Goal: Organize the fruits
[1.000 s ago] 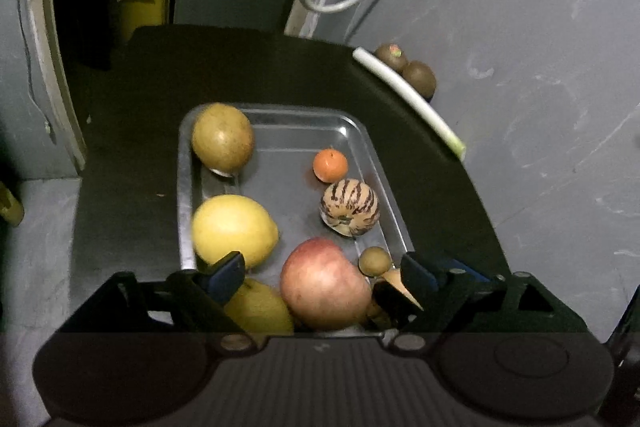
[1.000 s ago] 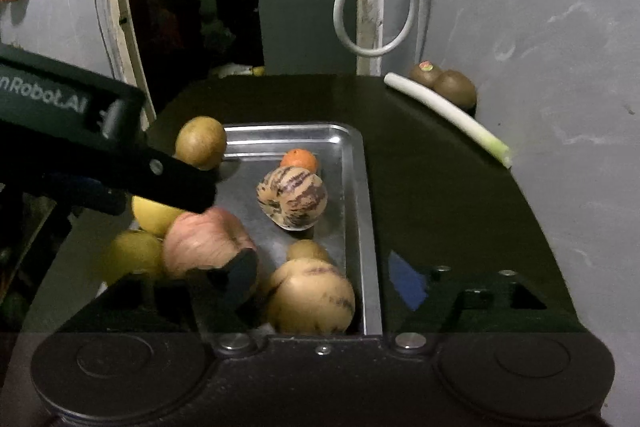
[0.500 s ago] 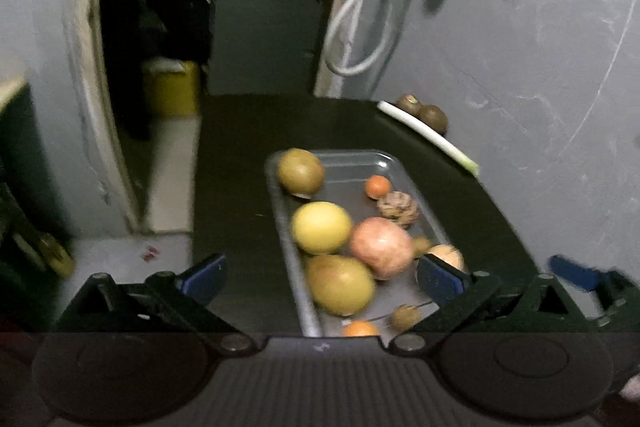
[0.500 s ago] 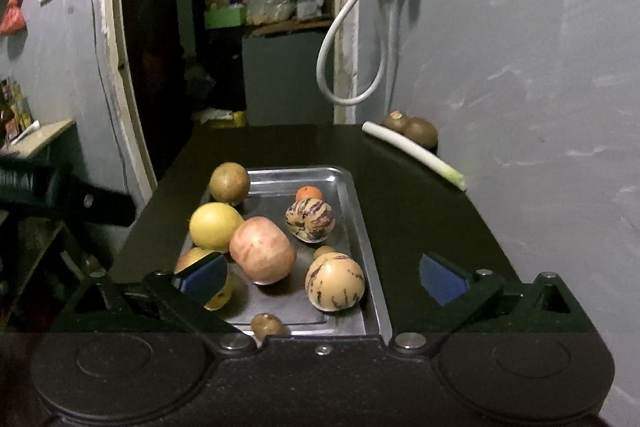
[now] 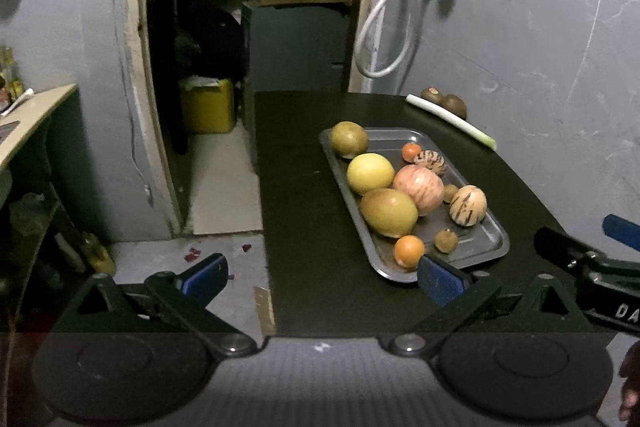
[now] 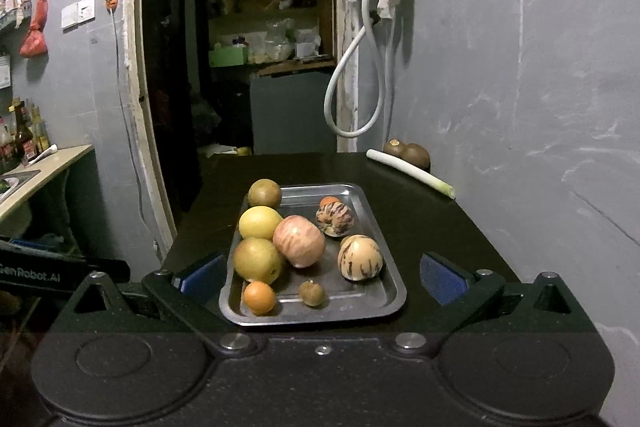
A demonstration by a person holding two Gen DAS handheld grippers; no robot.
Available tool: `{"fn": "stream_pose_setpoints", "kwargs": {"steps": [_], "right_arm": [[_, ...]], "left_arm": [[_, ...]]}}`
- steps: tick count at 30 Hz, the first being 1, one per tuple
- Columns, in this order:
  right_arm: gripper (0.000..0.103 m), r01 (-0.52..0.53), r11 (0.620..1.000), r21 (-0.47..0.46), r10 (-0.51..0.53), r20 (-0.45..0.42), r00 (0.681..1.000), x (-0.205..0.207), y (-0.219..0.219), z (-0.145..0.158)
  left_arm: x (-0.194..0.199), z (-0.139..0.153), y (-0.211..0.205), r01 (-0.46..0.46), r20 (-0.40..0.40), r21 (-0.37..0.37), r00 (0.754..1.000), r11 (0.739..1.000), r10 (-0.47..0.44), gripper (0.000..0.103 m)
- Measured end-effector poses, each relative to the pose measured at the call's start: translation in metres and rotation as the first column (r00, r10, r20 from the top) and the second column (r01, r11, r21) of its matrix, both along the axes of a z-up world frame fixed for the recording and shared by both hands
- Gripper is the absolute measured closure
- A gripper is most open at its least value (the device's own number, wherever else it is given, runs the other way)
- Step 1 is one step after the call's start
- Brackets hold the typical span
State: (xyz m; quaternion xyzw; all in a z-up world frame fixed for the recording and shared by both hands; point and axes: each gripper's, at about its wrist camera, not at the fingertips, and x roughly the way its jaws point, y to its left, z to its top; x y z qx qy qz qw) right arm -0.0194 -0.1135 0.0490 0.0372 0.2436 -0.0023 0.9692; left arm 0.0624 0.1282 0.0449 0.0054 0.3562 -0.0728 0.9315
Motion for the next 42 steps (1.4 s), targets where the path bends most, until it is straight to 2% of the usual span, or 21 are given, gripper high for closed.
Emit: {"fn": "stream_pose_setpoints", "kwargs": {"steps": [6, 14, 17, 25, 30, 42], "right_arm": [[0.001, -0.009, 1.0, -0.022, 0.009, 0.022, 1.0, -0.026, 0.007, -0.009], [0.001, 0.012, 1.0, -0.001, -0.012, -0.02, 1.0, -0.036, 0.004, -0.018], [0.001, -0.004, 1.0, -0.024, 0.003, -0.018, 1.0, -0.035, 0.004, -0.017], [0.001, 0.042, 0.997, 0.058, -0.038, -0.076, 0.996, -0.037, -0.01, -0.033], [0.001, 0.054, 0.996, 0.065, -0.049, -0.082, 0.995, -0.042, -0.016, -0.037], [0.001, 0.01, 0.997, 0.079, -0.003, -0.084, 0.996, -0.039, -0.018, -0.044]], "left_arm": [[-0.024, -0.014, 0.012, 0.013, 0.013, 0.003, 1.0, 1.0, -0.013, 0.0], [-0.036, -0.025, 0.029, -0.037, 0.046, -0.037, 0.998, 0.999, 0.039, 0.0], [-0.036, -0.027, 0.032, -0.065, 0.057, -0.053, 0.996, 0.996, 0.068, 0.0], [-0.042, -0.034, 0.028, -0.053, 0.03, -0.02, 0.998, 0.998, 0.053, 0.0], [-0.049, -0.038, 0.023, -0.055, -0.003, -0.019, 0.998, 0.998, 0.055, 0.0], [-0.06, -0.035, 0.008, -0.029, 0.009, -0.021, 1.0, 0.999, 0.029, 0.0]]}}
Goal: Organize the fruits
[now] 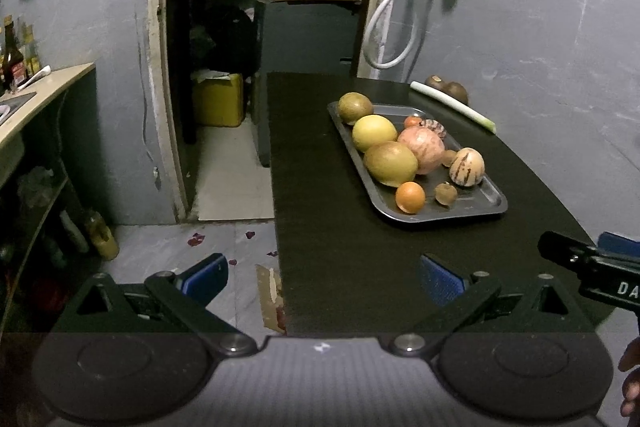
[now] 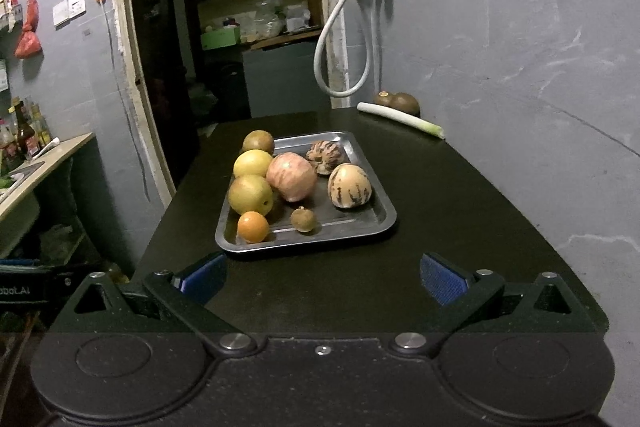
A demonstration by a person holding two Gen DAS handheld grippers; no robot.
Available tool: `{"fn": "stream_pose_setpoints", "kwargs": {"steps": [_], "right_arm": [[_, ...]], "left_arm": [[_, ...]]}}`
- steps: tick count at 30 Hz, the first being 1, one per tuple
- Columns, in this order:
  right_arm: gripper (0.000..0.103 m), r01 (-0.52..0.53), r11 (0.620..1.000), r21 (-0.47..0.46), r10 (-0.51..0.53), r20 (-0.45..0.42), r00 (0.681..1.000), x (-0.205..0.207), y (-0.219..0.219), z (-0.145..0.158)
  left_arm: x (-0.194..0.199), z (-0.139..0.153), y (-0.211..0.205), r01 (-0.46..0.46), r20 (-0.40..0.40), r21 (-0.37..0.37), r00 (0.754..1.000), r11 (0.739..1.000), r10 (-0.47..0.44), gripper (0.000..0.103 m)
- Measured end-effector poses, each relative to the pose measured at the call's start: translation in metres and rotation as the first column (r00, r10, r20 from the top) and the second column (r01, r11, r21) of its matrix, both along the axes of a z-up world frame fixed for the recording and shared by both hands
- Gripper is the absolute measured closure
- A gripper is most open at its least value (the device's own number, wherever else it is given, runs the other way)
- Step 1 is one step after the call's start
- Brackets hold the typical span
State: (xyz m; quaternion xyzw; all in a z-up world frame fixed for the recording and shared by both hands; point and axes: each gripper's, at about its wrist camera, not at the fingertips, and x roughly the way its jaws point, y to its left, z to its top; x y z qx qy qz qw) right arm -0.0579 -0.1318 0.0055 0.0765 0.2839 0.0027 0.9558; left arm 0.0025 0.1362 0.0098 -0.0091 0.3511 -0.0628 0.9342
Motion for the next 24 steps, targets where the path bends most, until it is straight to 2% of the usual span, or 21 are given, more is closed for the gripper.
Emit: {"fn": "stream_pose_setpoints", "kwargs": {"steps": [24], "right_arm": [[0.001, -0.019, 1.0, -0.005, 0.019, -0.028, 0.999, 0.017, 0.003, -0.01]], "left_arm": [[0.017, -0.011, 0.0, 0.002, -0.063, 0.007, 0.998, 1.0, -0.002, 0.0]]}}
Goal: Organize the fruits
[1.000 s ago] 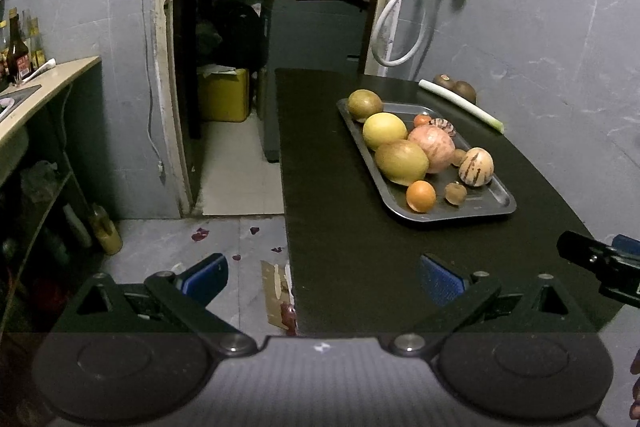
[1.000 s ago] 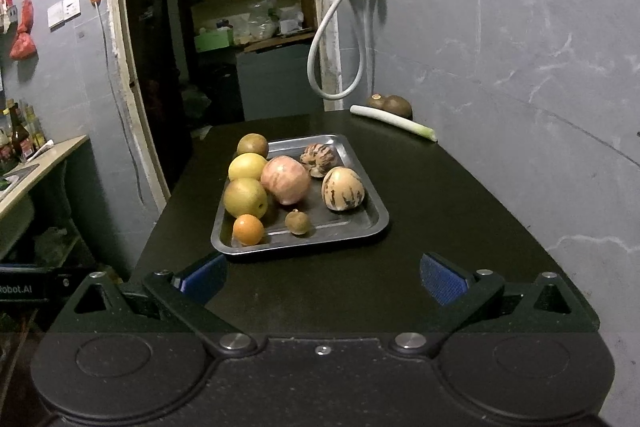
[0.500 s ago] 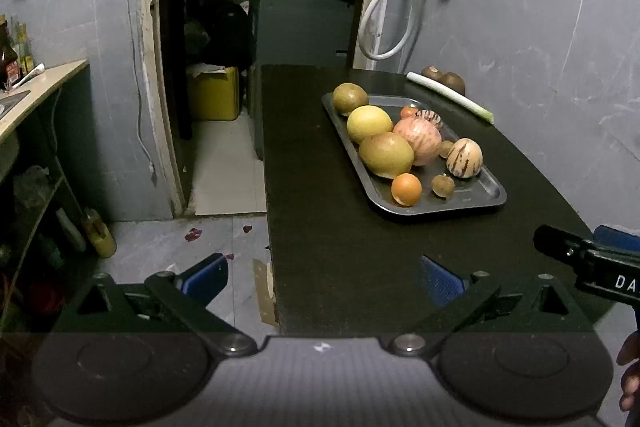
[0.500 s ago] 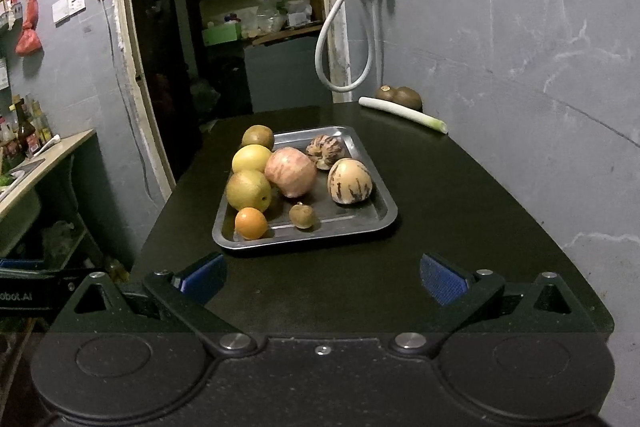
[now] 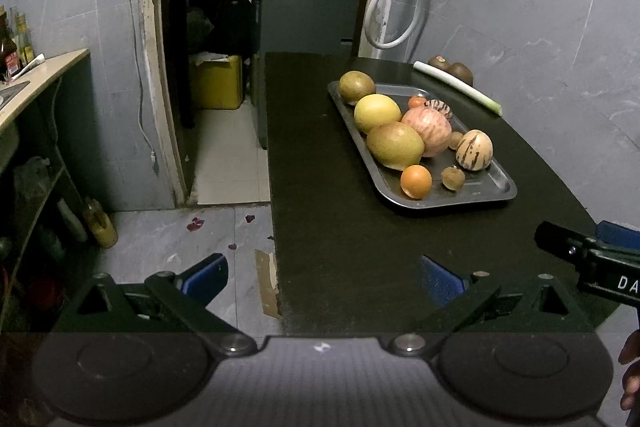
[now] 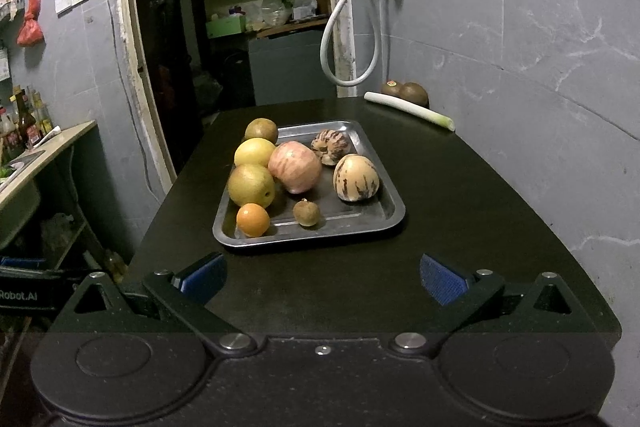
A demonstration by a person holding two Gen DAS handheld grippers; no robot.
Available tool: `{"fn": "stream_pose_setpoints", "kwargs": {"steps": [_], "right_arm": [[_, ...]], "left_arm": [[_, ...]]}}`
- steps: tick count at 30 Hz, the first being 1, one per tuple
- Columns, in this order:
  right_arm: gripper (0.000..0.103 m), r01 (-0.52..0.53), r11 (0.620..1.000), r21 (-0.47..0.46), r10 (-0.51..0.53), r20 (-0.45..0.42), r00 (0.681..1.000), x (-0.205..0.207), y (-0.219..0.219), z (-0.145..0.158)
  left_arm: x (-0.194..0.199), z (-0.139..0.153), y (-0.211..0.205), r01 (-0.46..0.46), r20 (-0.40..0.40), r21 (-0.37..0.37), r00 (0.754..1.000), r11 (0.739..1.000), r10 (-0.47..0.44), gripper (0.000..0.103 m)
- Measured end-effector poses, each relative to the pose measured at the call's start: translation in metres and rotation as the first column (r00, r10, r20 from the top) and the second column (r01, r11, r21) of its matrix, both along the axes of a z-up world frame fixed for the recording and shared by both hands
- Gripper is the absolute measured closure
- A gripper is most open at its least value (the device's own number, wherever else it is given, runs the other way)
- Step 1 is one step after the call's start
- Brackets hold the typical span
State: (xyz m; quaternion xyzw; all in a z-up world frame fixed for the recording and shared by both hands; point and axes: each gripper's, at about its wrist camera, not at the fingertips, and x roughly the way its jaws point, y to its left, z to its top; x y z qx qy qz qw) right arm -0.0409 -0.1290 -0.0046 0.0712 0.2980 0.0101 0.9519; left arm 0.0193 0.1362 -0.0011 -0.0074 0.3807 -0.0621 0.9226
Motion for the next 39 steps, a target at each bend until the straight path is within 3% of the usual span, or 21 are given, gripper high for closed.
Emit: {"fn": "stream_pose_setpoints", "kwargs": {"steps": [39], "right_arm": [[0.001, 0.012, 1.0, -0.011, -0.012, 0.004, 1.0, -0.0043, -0.0003, -0.0015]], "left_arm": [[-0.0047, -0.0023, -0.0077, 0.018, -0.015, -0.027, 1.0, 0.999, -0.018, 0.0]]}}
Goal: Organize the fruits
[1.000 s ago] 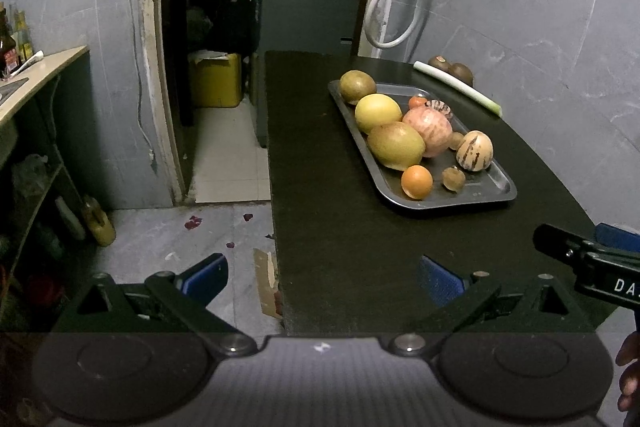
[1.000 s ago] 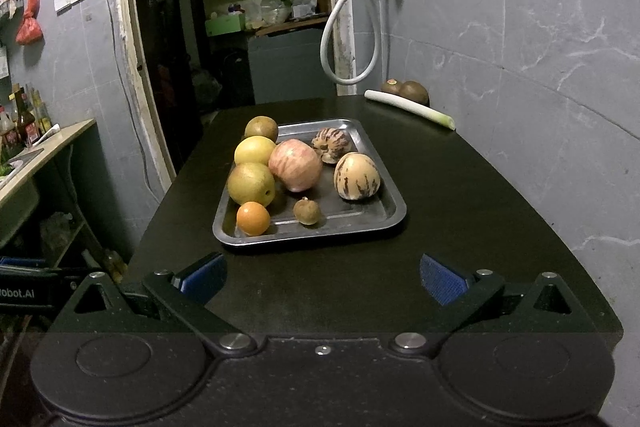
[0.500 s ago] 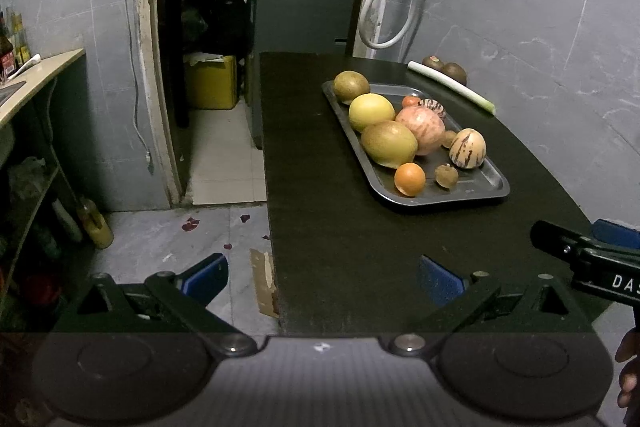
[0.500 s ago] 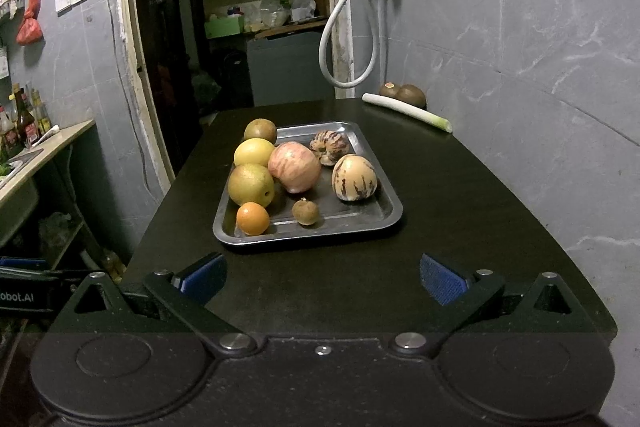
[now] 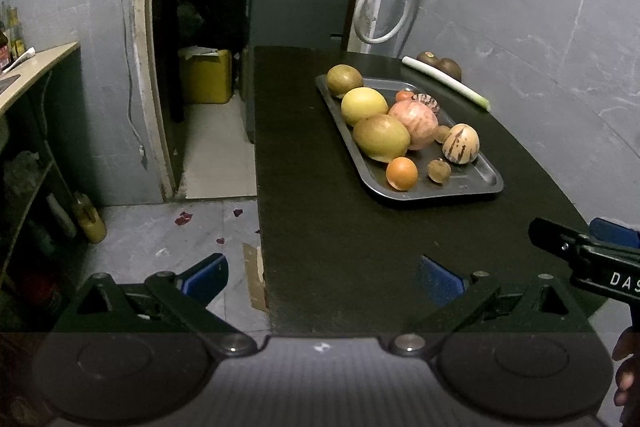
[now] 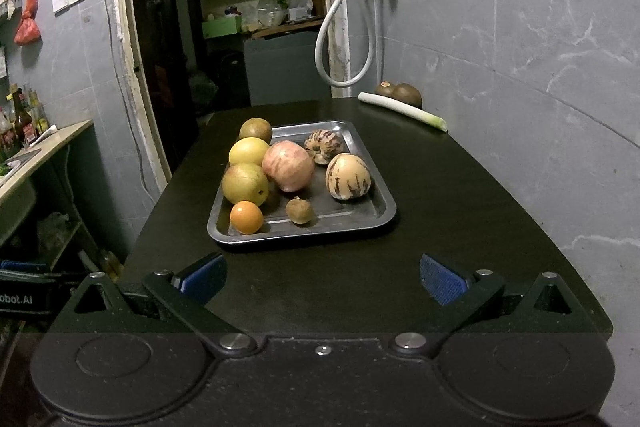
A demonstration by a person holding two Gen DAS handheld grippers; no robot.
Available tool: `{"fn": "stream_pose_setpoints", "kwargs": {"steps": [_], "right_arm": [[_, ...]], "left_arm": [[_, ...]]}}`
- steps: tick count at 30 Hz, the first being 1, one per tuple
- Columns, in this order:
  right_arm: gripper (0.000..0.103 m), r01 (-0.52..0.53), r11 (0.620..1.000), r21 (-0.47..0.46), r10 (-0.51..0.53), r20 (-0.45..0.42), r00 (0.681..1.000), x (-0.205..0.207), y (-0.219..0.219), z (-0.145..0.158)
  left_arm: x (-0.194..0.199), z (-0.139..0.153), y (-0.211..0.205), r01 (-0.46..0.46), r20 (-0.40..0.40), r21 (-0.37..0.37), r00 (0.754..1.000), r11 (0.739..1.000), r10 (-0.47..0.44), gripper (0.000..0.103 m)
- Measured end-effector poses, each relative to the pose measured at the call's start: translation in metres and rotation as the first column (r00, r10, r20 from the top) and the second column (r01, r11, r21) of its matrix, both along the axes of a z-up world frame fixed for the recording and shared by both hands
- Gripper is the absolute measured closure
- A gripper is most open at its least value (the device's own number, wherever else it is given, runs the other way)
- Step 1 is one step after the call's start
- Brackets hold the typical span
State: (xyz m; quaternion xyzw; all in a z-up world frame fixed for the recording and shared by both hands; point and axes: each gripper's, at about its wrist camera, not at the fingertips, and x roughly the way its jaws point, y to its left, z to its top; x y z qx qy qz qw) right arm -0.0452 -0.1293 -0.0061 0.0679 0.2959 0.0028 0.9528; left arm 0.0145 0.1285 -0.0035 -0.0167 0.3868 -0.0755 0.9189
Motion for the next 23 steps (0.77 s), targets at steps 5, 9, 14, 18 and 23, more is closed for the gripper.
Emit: {"fn": "stream_pose_setpoints", "kwargs": {"steps": [5, 9, 14, 18, 23], "right_arm": [[0.001, 0.0, 1.0, 0.001, 0.0, 0.0, 1.0, 0.0001, -0.0006, -0.0003], [0.001, -0.003, 1.0, -0.002, 0.003, 0.002, 1.0, 0.0006, -0.0009, -0.0003], [0.001, -0.009, 1.0, -0.011, 0.009, 0.0, 1.0, 0.0011, -0.0023, -0.0001], [0.001, -0.009, 1.0, -0.012, 0.009, -0.001, 1.0, 0.0012, -0.0022, -0.0003], [0.001, -0.017, 1.0, -0.023, 0.017, -0.002, 1.0, 0.0029, -0.0034, -0.0002]], "left_arm": [[-0.0007, -0.0006, -0.0004, -0.005, -0.006, 0.002, 1.0, 1.0, 0.005, 0.0], [0.0001, -0.001, 0.0003, -0.006, -0.008, 0.004, 1.0, 1.0, 0.006, 0.0], [0.0007, -0.0023, -0.0005, -0.003, -0.012, 0.001, 1.0, 1.0, 0.003, 0.0], [0.001, -0.0027, -0.0016, -0.002, -0.01, 0.001, 1.0, 1.0, 0.002, 0.0], [0.0025, -0.0035, 0.001, -0.015, -0.011, -0.02, 1.0, 1.0, 0.015, 0.0]]}}
